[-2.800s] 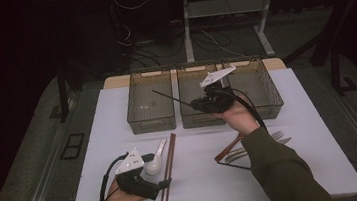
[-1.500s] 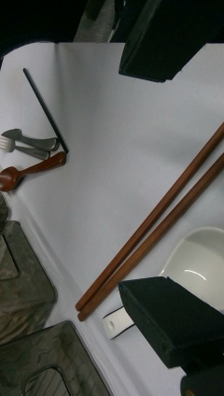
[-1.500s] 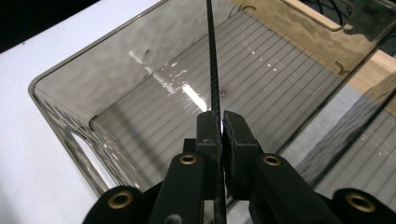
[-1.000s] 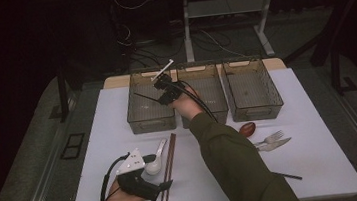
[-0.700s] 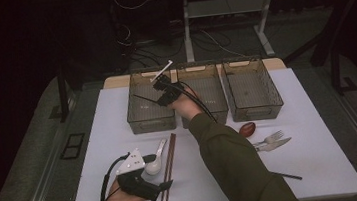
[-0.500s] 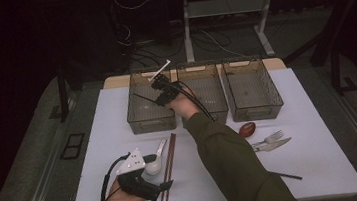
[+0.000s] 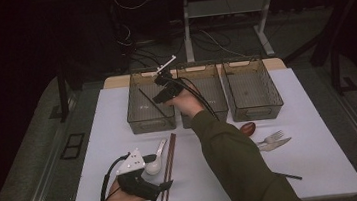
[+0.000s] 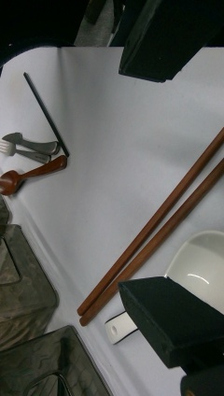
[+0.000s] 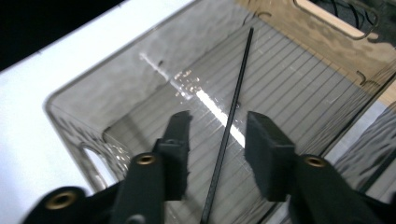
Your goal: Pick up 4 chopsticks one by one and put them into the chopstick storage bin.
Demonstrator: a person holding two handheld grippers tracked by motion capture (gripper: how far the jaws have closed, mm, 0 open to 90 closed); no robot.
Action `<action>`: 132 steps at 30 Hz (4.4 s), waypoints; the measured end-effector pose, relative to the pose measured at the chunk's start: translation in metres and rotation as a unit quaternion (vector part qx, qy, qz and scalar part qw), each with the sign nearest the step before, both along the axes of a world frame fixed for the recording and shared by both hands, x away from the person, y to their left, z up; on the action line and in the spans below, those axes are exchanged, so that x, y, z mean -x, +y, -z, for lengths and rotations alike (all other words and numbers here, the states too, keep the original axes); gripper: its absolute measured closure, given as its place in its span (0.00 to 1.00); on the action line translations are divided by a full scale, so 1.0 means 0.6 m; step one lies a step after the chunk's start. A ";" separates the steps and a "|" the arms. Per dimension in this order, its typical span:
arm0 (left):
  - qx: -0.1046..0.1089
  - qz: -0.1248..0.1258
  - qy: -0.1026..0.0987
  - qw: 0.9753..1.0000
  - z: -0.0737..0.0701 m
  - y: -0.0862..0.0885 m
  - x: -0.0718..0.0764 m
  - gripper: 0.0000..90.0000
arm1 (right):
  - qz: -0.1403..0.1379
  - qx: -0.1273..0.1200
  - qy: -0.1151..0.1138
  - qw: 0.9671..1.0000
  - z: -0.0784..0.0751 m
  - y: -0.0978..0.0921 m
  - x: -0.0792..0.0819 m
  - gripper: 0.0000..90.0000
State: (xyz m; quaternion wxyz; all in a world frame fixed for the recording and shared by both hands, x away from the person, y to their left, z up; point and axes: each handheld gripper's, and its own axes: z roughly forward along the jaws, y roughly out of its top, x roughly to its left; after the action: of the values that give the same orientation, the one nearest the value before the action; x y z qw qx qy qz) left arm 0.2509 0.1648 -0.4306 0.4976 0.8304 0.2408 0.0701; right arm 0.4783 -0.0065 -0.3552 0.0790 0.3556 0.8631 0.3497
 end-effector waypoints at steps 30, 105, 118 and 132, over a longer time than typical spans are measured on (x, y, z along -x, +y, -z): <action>0.002 -0.019 0.010 1.000 0.004 -0.003 0.000 0.00 | -0.080 -0.049 -0.024 0.995 -0.024 -0.157 0.103 0.33; -0.007 -0.029 -0.011 0.999 0.009 0.004 -0.009 0.00 | -0.117 -0.050 -0.034 0.991 0.097 -0.498 0.377 0.60; -0.008 -0.027 -0.011 1.000 0.009 0.001 -0.009 0.00 | -0.136 -0.009 -0.017 0.990 0.119 -0.504 0.376 0.77; -0.012 -0.024 -0.010 1.000 0.010 0.001 -0.009 0.00 | -0.157 0.036 0.008 0.987 0.136 -0.499 0.376 0.86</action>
State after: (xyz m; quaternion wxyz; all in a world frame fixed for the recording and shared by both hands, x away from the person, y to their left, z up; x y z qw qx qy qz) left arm 0.2560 0.1653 -0.4364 0.4883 0.8294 0.2551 0.0929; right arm 0.2528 -0.3061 -0.4368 0.0293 0.2153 0.9208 0.3238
